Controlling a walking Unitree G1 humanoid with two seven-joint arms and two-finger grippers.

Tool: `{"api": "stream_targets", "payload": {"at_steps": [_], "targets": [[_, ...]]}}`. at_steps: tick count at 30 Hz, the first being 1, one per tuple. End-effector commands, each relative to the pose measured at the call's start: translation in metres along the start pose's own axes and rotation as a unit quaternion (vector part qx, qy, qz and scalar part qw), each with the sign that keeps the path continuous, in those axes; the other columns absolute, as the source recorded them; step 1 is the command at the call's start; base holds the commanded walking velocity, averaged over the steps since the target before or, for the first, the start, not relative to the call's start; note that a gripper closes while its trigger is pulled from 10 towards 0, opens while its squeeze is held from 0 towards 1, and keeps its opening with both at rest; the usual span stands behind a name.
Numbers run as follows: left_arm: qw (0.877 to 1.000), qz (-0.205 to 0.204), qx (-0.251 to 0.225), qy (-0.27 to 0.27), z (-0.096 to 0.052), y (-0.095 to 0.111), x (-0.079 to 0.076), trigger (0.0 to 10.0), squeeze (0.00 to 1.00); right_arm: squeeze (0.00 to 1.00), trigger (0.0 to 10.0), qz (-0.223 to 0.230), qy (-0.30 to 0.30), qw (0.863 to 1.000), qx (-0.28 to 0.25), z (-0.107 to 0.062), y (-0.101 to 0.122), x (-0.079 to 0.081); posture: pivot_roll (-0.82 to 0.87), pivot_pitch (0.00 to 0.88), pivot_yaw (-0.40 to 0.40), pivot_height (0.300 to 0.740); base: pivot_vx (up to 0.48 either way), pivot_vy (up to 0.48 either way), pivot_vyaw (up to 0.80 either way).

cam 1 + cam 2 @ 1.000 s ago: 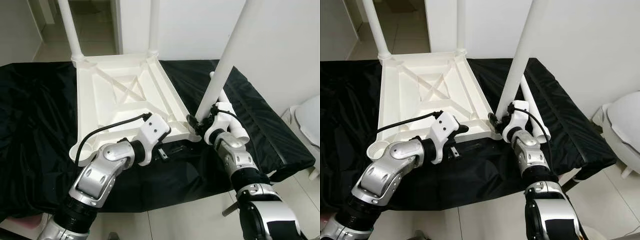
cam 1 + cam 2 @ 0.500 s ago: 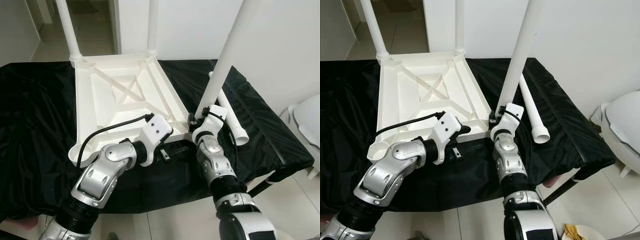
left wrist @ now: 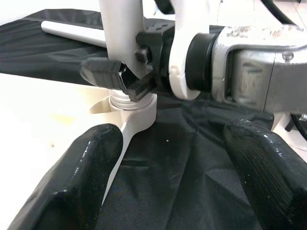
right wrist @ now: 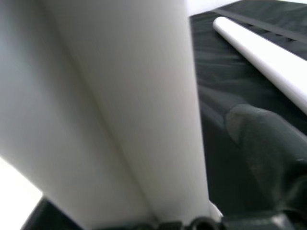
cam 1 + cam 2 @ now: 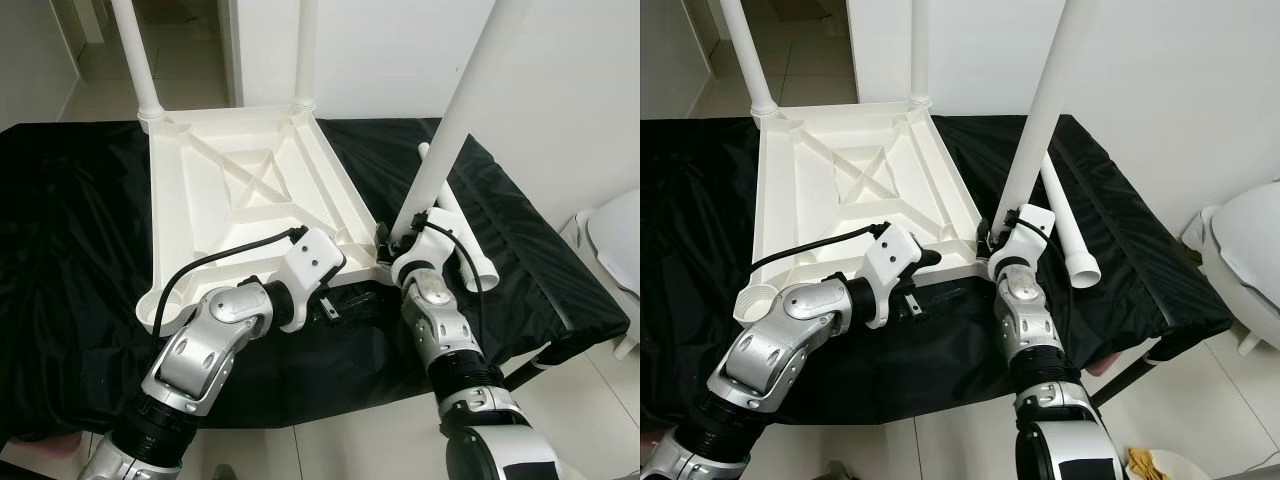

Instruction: Building children table

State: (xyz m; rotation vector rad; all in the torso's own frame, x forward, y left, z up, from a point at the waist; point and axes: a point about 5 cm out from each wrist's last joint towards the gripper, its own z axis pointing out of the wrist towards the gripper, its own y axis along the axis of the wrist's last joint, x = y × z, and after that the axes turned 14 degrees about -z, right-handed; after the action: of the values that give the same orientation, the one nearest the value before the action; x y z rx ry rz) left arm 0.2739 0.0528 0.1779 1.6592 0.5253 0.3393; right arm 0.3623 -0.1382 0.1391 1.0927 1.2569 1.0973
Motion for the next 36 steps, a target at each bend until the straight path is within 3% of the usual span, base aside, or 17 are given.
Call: {"api": "stream_targets", "payload": {"at_steps": [1, 6, 7, 9, 12, 14, 17, 21, 33, 35, 36], "targets": [[1.0, 0.005, -0.003, 0.019, 0.001, 0.001, 0.004, 10.0, 0.0, 1.0, 10.0, 0.006, 0.007, 1.0, -0.004, 0.002, 0.001, -0.002, -0.02, 0.0, -0.082, 0.74, 0.0, 0.0, 0.0], [1.0, 0.003, -0.009, 0.017, 0.001, 0.003, 0.003, 10.0, 0.0, 1.0, 10.0, 0.001, 0.103, 0.994, -0.036, 0.006, 0.007, -0.017, -0.01, 0.0, -0.086, 0.74, 0.0, 0.0, 0.0], [1.0, 0.002, -0.01, 0.017, 0.001, 0.003, 0.003, 10.0, 0.0, 0.0, 10.0, -0.011, 0.148, 0.988, -0.046, 0.007, 0.008, -0.019, -0.01, 0.0, -0.085, 0.74, 0.0, 0.0, 0.0], [1.0, 0.002, -0.01, 0.017, 0.001, 0.003, 0.003, 10.0, 0.0, 0.0, 10.0, -0.011, 0.148, 0.988, -0.046, 0.007, 0.008, -0.019, -0.01, 0.0, -0.085, 0.74, 0.0, 0.0, 0.0], [1.0, 0.003, -0.011, 0.018, 0.001, 0.004, 0.003, 10.0, 0.0, 0.0, 10.0, -0.03, 0.22, 0.974, -0.049, 0.004, 0.003, -0.016, -0.01, 0.0, -0.085, 0.74, 0.0, 0.0, 0.0], [1.0, 0.003, -0.011, 0.018, 0.001, 0.004, 0.003, 10.0, 0.0, 0.0, 10.0, -0.03, 0.22, 0.974, -0.049, 0.004, 0.003, -0.016, -0.01, 0.0, -0.085, 0.74, 0.0, 0.0, 0.0], [1.0, 0.004, -0.013, 0.02, 0.001, 0.006, 0.003, 10.0, 0.0, 0.0, 10.0, -0.049, 0.289, 0.955, -0.052, 0.002, -0.002, -0.017, 0.0, 0.0, -0.08, 0.74, 0.0, 0.0, 0.0], [1.0, 0.004, -0.015, 0.021, 0.001, 0.008, 0.004, 10.0, 0.0, 0.0, 10.0, -0.052, 0.316, 0.946, -0.048, 0.004, -0.003, -0.023, 0.0, 0.0, -0.077, 0.74, 0.0, 0.0, 0.0], [1.0, 0.002, -0.019, 0.018, 0.003, 0.01, 0.002, 10.0, 0.0, 0.0, 10.0, -0.073, 0.304, 0.95, -0.009, 0.01, -0.008, -0.043, 0.0, 0.001, -0.072, 0.74, 0.0, 0.0, 0.0], [1.0, -0.001, -0.018, 0.015, 0.003, 0.009, 0.0, 10.0, 0.0, 0.0, 8.7, -0.078, 0.309, 0.948, -0.003, 0.009, -0.011, -0.045, 0.0, 0.007, -0.067, 0.74, 0.0, 0.0, 0.0], [1.0, -0.001, -0.018, 0.015, 0.003, 0.009, 0.0, 10.0, 0.0, 0.0, 8.7, -0.078, 0.309, 0.948, -0.003, 0.009, -0.011, -0.045, 0.0, 0.007, -0.067, 0.74, 0.0, 0.0, 0.0]]}}
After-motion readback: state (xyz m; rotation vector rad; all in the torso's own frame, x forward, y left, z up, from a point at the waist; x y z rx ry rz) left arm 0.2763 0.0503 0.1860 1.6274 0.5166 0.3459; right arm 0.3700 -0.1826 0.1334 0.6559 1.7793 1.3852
